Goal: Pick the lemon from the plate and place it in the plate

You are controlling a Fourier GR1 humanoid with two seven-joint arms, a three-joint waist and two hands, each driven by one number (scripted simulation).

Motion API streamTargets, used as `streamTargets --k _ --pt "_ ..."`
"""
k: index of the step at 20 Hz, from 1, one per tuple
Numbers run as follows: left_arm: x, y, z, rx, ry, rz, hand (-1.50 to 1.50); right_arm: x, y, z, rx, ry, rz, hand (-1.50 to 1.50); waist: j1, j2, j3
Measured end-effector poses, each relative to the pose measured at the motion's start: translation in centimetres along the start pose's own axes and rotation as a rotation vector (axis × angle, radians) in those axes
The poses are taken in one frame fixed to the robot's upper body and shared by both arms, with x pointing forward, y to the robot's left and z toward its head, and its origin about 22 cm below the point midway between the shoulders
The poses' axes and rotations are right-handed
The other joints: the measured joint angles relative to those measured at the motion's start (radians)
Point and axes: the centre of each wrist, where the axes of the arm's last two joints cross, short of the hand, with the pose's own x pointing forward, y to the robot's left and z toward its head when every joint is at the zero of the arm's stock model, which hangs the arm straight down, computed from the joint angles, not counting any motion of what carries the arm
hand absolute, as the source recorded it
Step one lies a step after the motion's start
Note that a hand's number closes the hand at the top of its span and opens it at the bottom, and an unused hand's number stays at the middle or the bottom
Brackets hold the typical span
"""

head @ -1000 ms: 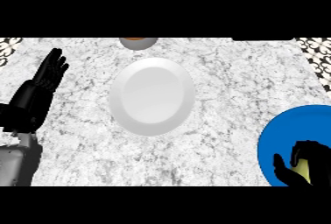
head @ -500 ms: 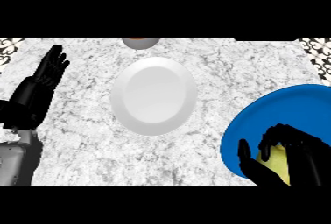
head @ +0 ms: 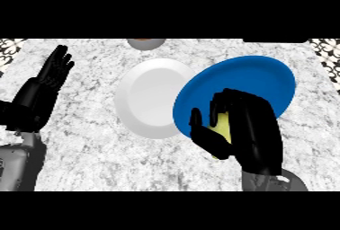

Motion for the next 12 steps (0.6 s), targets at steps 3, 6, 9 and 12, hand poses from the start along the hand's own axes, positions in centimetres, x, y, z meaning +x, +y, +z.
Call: streamTargets --k 3,6,9,12 --pt "0.1 -0.1 0.2 0.0 -0.006 -0.005 0.0 2.0 1.4 -2.4 0.018 -0.005 -0.03 1.5 0.004 0.001 0.0" --pt "-0.3 -0.6 0.0 -0.003 -0.005 -0.006 0.0 3.8 3.1 -4.3 0.043 -0.006 -0.059 1.5 0.006 0.002 0.0" --pt "0.0 -0.5 -0.3 -0.011 -0.007 -0.004 0.0 4.4 4.9 -6.5 0.063 0.009 -0.074 1.5 0.008 0.003 0.0" --pt "0.1 -0.9 -0.2 -0.009 -0.008 -0.003 0.0 5.3 6.6 -8.4 0.073 0.034 -0.064 1.5 0.013 0.004 0.0"
